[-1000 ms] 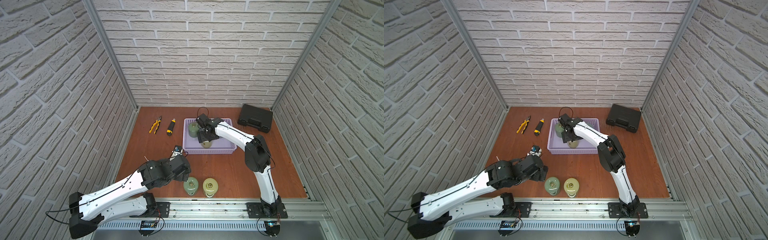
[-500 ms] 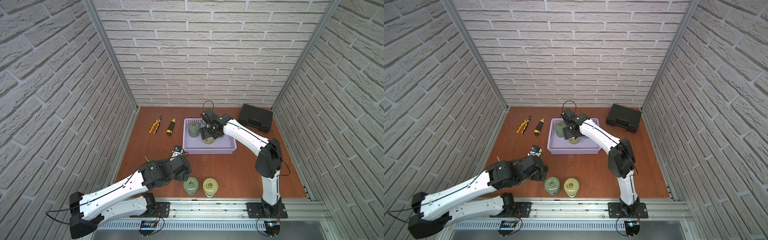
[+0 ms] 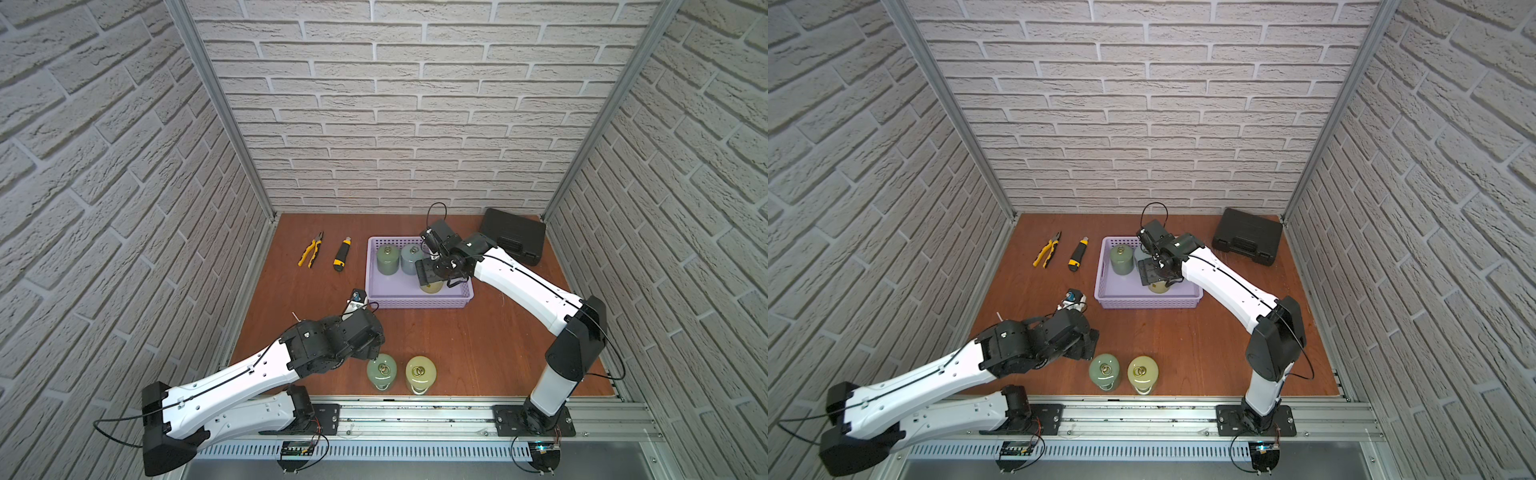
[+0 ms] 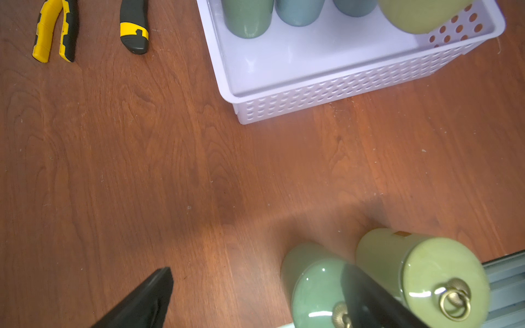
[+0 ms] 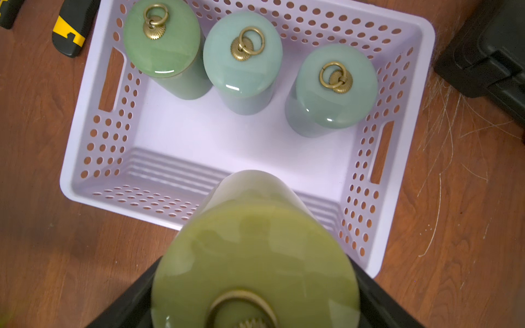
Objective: Take the tea canister out of the basket
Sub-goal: Pick up the tea canister from the basket, then place the tea canister at the center of the board.
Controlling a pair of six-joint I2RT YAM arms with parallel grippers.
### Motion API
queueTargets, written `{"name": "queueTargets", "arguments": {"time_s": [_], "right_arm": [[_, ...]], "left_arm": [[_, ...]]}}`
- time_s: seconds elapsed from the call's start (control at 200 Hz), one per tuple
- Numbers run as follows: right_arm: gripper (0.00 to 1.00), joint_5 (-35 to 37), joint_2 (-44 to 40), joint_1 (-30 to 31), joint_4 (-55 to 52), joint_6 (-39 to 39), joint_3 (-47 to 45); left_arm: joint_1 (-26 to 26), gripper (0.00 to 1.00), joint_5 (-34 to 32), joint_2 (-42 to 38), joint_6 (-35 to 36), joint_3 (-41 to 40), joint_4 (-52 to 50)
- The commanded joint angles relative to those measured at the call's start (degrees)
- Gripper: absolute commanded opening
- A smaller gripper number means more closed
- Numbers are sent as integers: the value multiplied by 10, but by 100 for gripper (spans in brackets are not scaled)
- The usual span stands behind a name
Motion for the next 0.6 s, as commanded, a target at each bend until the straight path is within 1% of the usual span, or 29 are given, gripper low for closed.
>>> {"name": "queueTargets", "arguments": {"time_s": [0.0, 0.295, 0.595], "right_arm": [[48, 4, -59, 0, 29, 2, -19], [47, -3, -166, 9, 29, 29, -136], [47, -1, -277, 47, 23, 81, -262]], "left_arm": [[4, 98, -13, 10, 15, 11, 16], [4, 98, -24, 31, 32, 22, 29], [6, 98, -37, 45, 56, 28, 46]]}}
